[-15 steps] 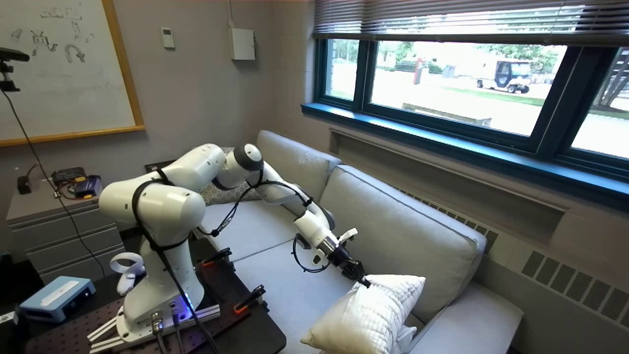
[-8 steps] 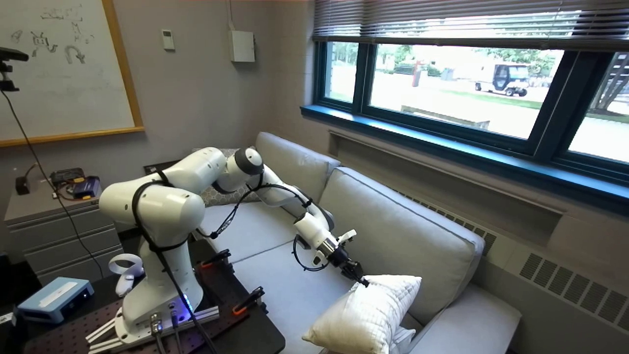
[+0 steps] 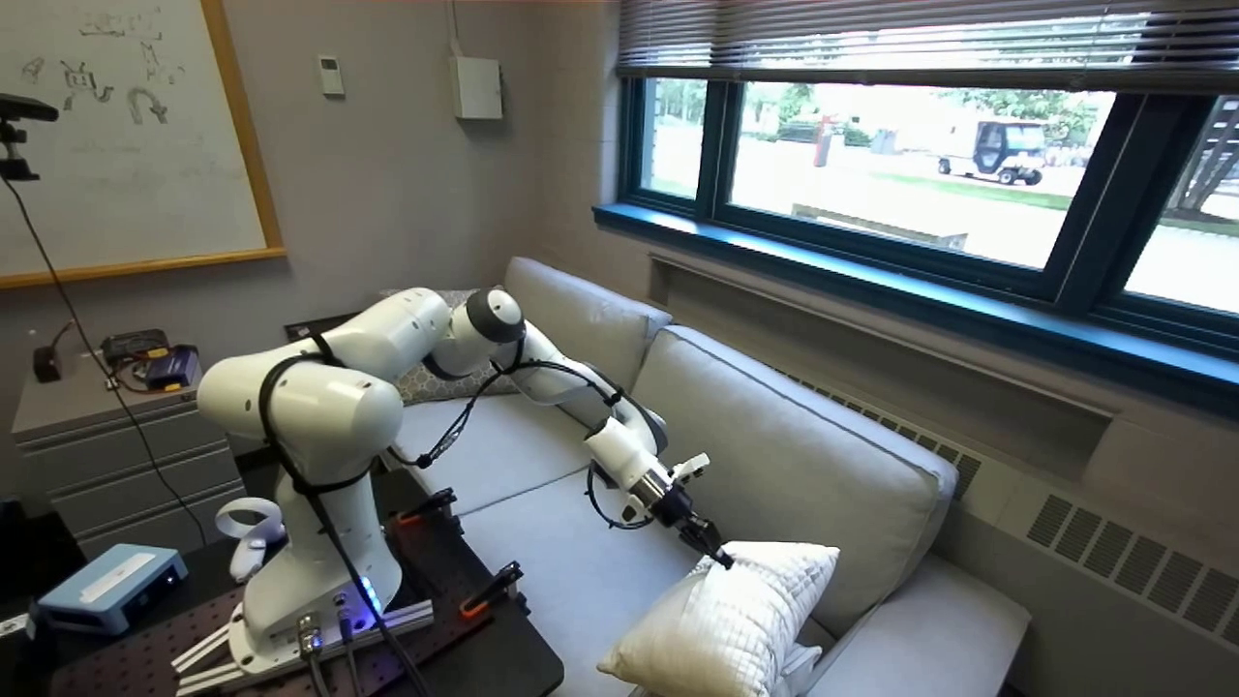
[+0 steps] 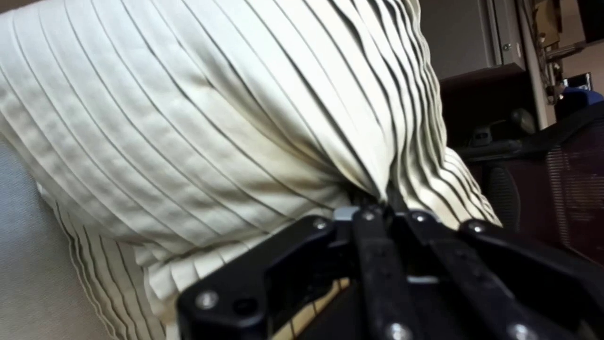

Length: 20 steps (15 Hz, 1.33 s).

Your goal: Move the small pillows to the left arm of the sofa

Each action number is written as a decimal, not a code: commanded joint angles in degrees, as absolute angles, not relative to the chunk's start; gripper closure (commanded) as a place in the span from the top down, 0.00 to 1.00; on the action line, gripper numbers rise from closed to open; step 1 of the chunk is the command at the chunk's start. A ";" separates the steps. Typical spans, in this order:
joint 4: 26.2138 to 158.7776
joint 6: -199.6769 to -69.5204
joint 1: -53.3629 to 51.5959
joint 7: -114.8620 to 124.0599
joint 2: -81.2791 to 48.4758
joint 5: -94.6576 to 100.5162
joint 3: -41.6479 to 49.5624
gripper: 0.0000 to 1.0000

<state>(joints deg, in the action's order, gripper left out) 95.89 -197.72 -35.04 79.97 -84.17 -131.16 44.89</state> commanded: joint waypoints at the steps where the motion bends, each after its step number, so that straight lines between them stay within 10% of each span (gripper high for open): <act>1: 92.13 -198.96 -31.59 81.33 -82.78 -131.84 42.26 0.02; 11: 89.75 -198.75 -30.08 86.94 -83.61 -131.68 40.23 0.02; 12: 89.52 -198.75 -29.97 87.03 -83.58 -131.56 39.99 0.31; 20: 87.39 -198.76 -29.88 87.42 -83.35 -131.33 39.09 0.83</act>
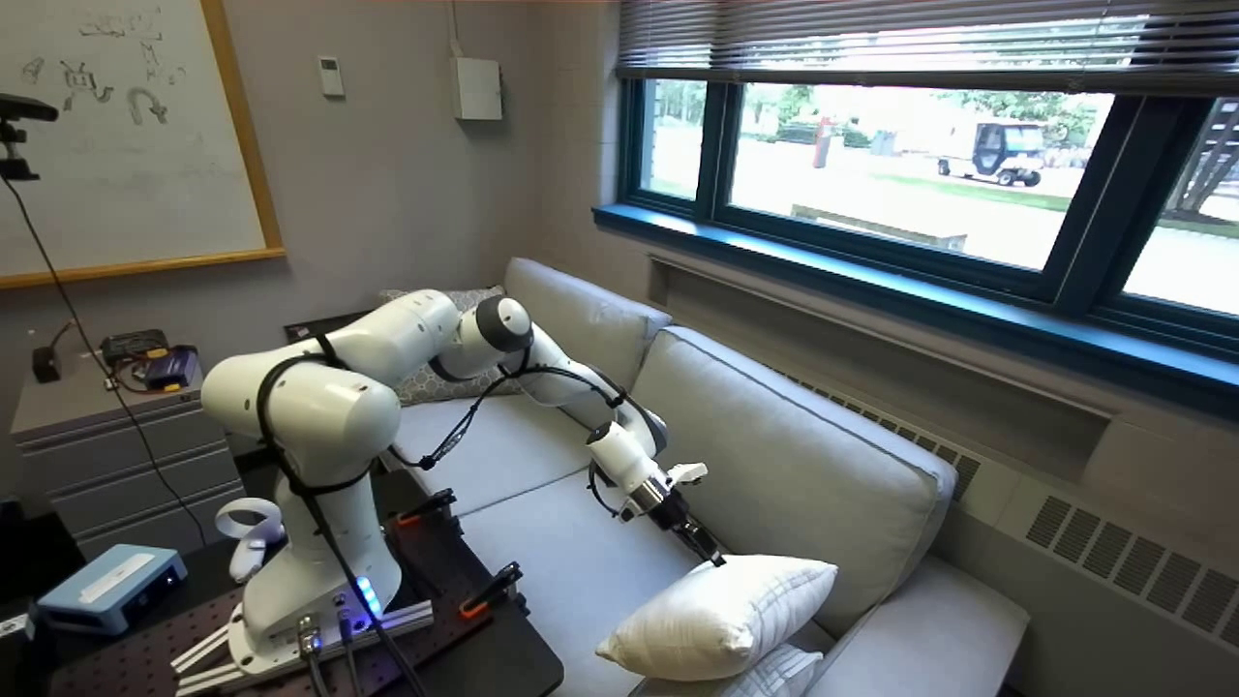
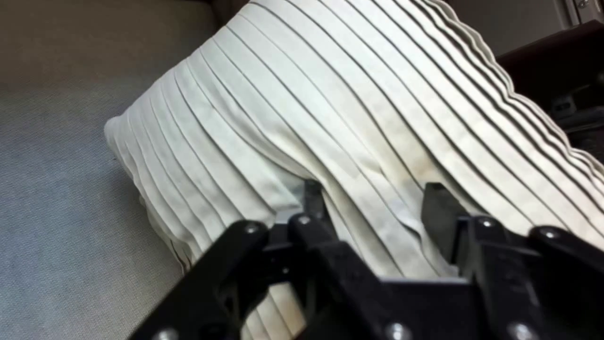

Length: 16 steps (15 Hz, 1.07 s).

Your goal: Move the small pillows to the left arm of the sofa

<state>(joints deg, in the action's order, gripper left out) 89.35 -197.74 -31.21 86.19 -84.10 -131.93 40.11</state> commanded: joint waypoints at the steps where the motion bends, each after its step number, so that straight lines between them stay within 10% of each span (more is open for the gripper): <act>1: 86.81 -198.76 -29.94 87.46 -83.23 -131.22 38.96 0.90; 16: 64.25 -189.29 -26.63 81.33 -76.09 -108.14 22.55 1.00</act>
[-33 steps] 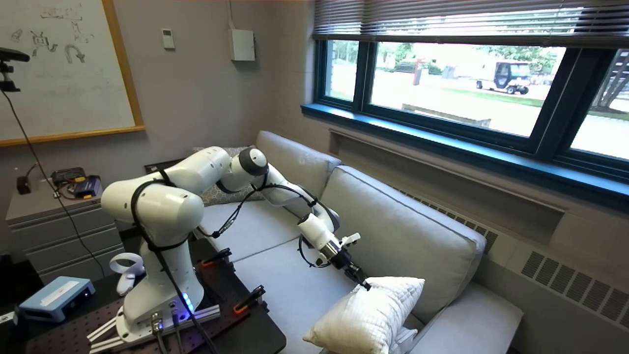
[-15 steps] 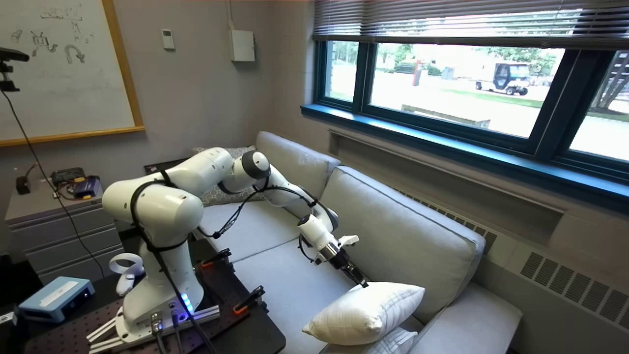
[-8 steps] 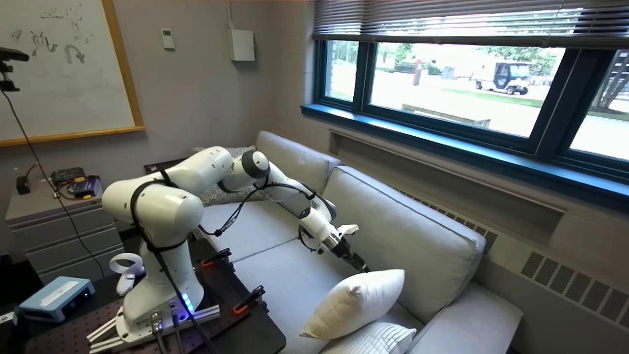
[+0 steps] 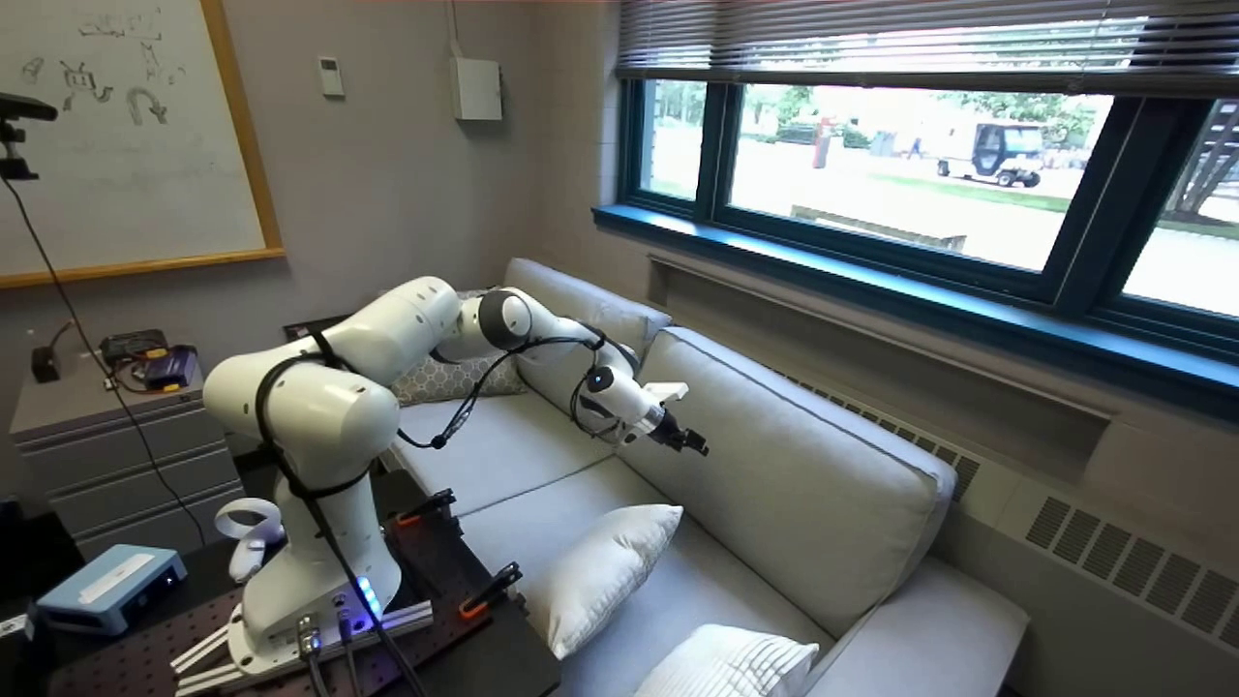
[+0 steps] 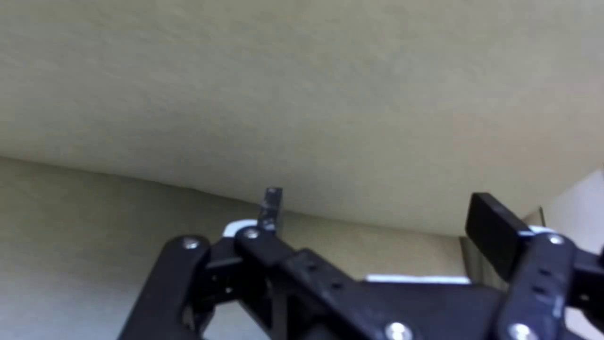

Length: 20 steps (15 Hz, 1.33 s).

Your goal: Move the small pillows to the left arm of the sofa

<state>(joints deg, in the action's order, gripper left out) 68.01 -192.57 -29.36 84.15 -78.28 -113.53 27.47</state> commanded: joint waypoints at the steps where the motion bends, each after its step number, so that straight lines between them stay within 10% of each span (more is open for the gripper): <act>1: 63.71 -187.03 -26.51 82.35 -75.66 -104.93 21.46 1.00; 3: 60.76 -185.79 -21.36 76.32 -73.75 -99.37 12.15 1.00; 13: 59.77 -148.17 -27.70 100.65 -87.05 -71.53 21.91 1.00; 20: 71.24 -151.44 -31.74 130.08 -85.37 -47.47 26.52 1.00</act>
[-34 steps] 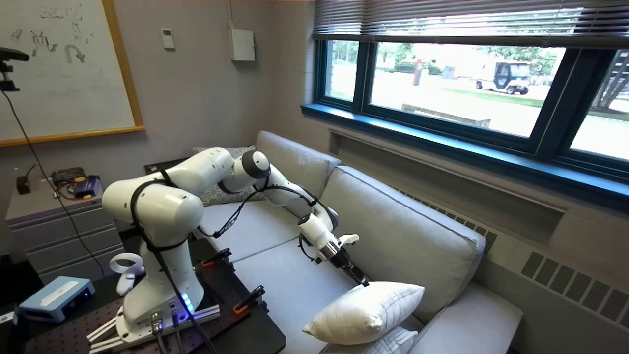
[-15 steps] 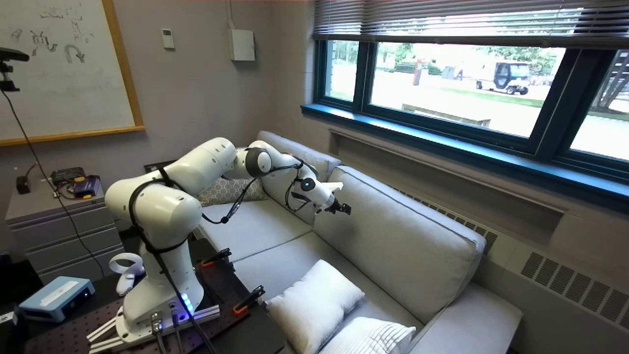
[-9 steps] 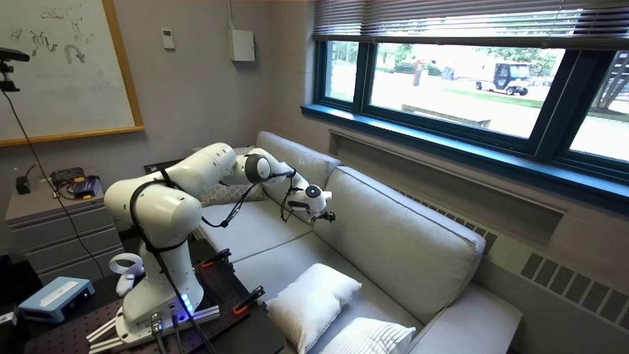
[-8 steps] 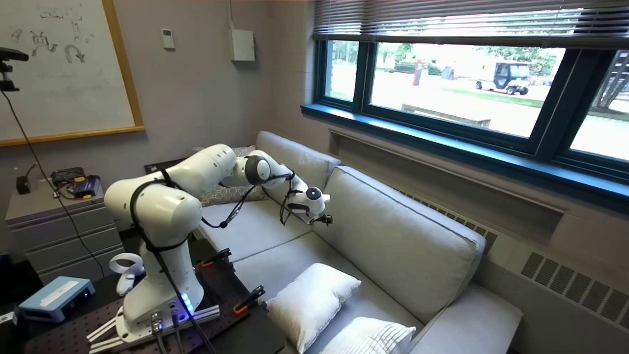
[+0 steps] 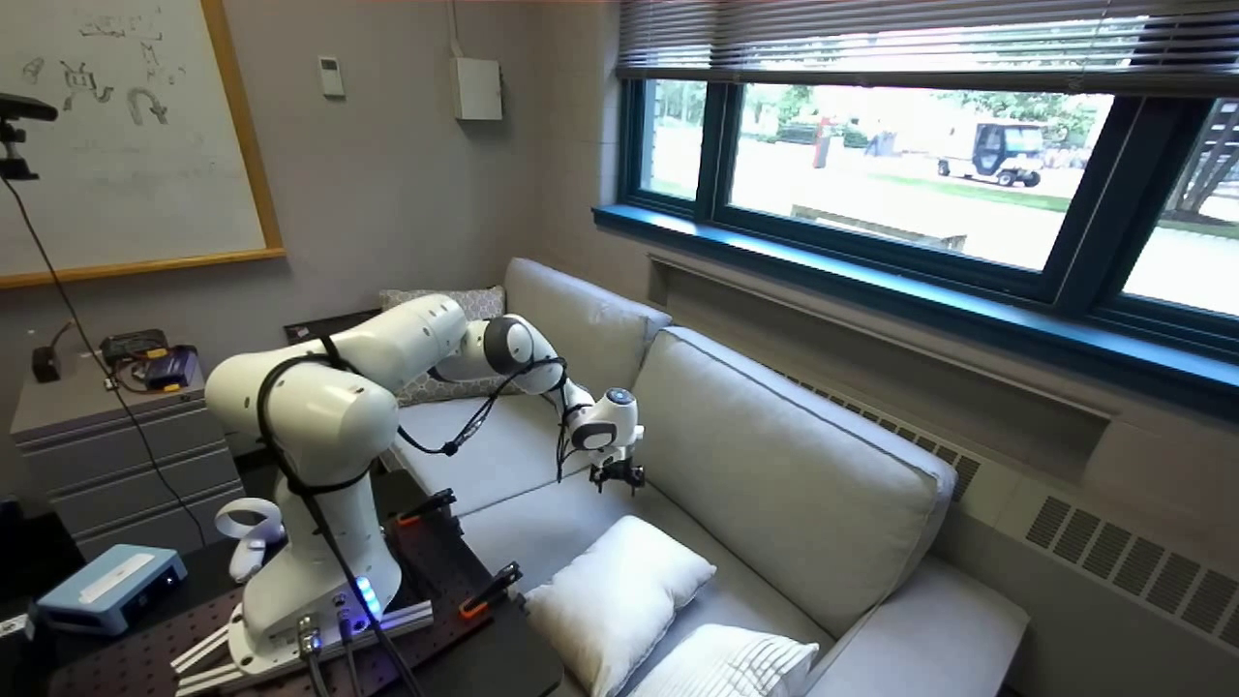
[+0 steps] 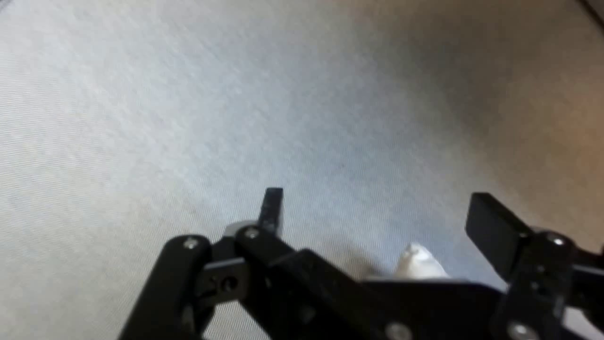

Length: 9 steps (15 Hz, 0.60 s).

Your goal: Move the small pillows to the left arm of the sofa

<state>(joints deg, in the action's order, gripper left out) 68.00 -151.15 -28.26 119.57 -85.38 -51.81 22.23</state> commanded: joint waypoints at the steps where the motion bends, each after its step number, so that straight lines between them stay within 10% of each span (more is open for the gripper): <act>1: 72.40 -151.26 -32.38 133.59 -85.41 -45.75 27.39 1.00; 9: 77.56 -144.29 -34.80 150.26 -85.43 -38.11 28.37 1.00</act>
<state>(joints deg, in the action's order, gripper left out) 75.01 -147.60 -31.21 150.14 -85.44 -32.49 24.68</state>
